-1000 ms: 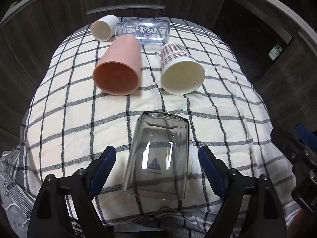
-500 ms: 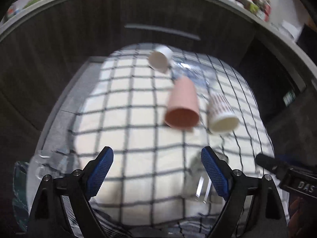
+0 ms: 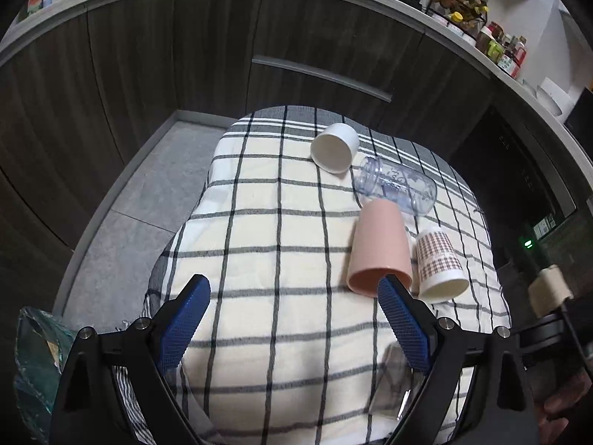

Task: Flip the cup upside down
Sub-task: 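Lift the glass tumbler with the right tool and rotate it upside down, then lower the inverted glass tumbler onto the cloth with the right tool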

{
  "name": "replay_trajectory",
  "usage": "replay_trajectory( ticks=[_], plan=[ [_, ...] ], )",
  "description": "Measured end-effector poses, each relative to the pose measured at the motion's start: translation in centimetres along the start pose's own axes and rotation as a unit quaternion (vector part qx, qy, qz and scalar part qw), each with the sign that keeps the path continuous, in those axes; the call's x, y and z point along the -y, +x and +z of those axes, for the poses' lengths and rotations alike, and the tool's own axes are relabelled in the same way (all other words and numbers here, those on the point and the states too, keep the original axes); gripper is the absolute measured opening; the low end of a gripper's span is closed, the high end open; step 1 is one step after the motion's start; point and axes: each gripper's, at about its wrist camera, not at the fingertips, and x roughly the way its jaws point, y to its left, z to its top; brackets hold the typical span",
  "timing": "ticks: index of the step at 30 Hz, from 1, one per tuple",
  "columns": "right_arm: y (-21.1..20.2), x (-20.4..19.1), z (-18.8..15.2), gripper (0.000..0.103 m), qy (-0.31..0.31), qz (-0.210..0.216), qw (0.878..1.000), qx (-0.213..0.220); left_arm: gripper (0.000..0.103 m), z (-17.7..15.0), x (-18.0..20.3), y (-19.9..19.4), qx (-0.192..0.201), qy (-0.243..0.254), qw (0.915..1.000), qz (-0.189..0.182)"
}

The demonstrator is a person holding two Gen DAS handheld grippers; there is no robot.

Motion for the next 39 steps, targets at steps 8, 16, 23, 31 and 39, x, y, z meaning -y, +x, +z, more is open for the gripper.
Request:
replay_trajectory(
  ticks=[8,16,23,31,39],
  plan=[
    [4.2,-2.1,2.7,0.084,-0.013,-0.054,0.995,-0.082,0.093,0.3,-1.2,2.3,-0.020,-0.016,0.9996,-0.008],
    [7.5,-3.2,3.3,0.072,-0.022,-0.072,0.990,-0.123,0.093,0.1,-1.9,4.0,-0.038,-0.029,0.9988,-0.014],
    [5.6,-3.0,0.9,0.071,-0.040,-0.062,0.995,-0.067,0.093,-0.7,-1.2,3.8,-0.035,-0.016,0.9992,-0.015],
    [-0.6,-3.9,-4.8,0.069,-0.076,-0.033,0.988,0.128,0.093,-2.0,-0.7,2.5,-0.001,-0.016,0.9998,-0.012],
    [-5.7,-2.7,-6.0,0.068,-0.087,-0.071,0.951,0.289,0.093,-3.5,-0.8,3.6,0.002,-0.006,1.0000,-0.002]
  ],
)
